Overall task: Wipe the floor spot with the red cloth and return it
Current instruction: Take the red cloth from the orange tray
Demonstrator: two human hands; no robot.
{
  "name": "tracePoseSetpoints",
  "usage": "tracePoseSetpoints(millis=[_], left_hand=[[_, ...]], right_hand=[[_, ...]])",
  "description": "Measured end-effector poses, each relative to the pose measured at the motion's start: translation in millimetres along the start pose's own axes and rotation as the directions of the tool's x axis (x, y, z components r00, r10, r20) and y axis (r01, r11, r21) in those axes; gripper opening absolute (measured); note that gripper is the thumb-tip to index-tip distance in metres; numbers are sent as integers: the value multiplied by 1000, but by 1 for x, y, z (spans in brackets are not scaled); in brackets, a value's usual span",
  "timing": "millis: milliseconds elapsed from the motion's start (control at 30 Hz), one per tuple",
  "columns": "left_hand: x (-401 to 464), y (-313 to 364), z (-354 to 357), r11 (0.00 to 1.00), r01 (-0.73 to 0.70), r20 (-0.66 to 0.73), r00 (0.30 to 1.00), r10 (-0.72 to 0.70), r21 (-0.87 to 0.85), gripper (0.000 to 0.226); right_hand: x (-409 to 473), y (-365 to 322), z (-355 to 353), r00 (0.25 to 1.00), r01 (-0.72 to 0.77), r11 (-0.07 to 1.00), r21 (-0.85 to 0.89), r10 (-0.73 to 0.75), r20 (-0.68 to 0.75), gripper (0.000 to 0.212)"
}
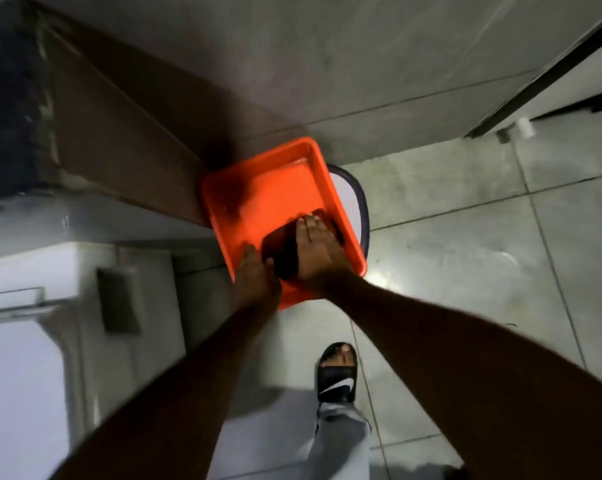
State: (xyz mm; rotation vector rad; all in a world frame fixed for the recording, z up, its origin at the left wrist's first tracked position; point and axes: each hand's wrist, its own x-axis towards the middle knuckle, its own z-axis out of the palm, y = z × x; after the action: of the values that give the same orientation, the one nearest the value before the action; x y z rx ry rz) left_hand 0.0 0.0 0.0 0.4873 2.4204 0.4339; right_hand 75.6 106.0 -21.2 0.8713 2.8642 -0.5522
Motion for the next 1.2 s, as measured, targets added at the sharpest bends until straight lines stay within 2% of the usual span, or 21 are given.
tracePoseSetpoints(millis=[67,133,200,300,367,467,567,667,700,767,833,900,967,1000,1067,1133,1167,1200], left_hand=[[23,2,8,992,75,-51,995,-80,-100,41],[42,11,11,970,151,-57,985,-165,-189,36],[51,14,17,936,200,40,980,-197,-288,36],[54,21,14,834,323,218,944,-249,-446,28],[47,27,10,778,329,267,940,-214,-535,22],[25,39,-8,778,173,223,974,-43,-604,24],[-6,69,-23,847,-51,253,943,215,-530,19],[-48,117,-14,868,-249,310,862,401,-430,23],[-64,137,-1,863,-264,347,834,428,-431,27],[-98,174,32,863,-251,468,756,457,-438,29],[-130,208,84,860,-276,540,685,490,-430,27],[-159,233,148,837,-296,578,615,536,-460,25],[-184,244,213,838,-333,631,552,545,-432,33],[-195,246,249,848,-370,653,542,529,-380,39],[-209,239,314,861,-463,676,568,469,-210,60],[-212,221,367,827,-563,707,589,391,11,86],[-210,209,391,752,-646,724,582,371,134,94],[-205,196,411,634,-735,736,564,376,240,99]], right_hand=[[21,7,16,998,25,996,-81,-20,65,63],[39,16,19,990,-8,998,-67,18,139,53],[47,15,18,991,-10,997,-78,21,131,44],[49,10,-3,978,-11,995,-98,31,204,34],[42,13,-22,973,-57,997,-58,68,222,30],[10,24,-53,979,-162,956,243,125,160,34],[-42,50,-92,980,-181,870,458,199,9,33],[-104,94,-129,951,-212,843,494,295,-96,26],[-128,115,-138,939,-234,830,507,327,-102,24],[-177,156,-148,920,-275,773,572,385,-77,22],[-230,202,-148,893,-355,686,635,451,12,31],[-280,251,-135,871,-422,673,607,487,66,47],[-321,298,-113,842,-489,660,570,529,110,45],[-342,321,-99,817,-529,636,562,561,134,40],[-379,364,-65,753,-617,572,540,629,195,33],[-407,399,-29,689,-697,522,491,677,259,32],[-420,415,-9,654,-736,500,457,699,289,35],[-430,430,11,622,-768,481,424,719,310,37]])
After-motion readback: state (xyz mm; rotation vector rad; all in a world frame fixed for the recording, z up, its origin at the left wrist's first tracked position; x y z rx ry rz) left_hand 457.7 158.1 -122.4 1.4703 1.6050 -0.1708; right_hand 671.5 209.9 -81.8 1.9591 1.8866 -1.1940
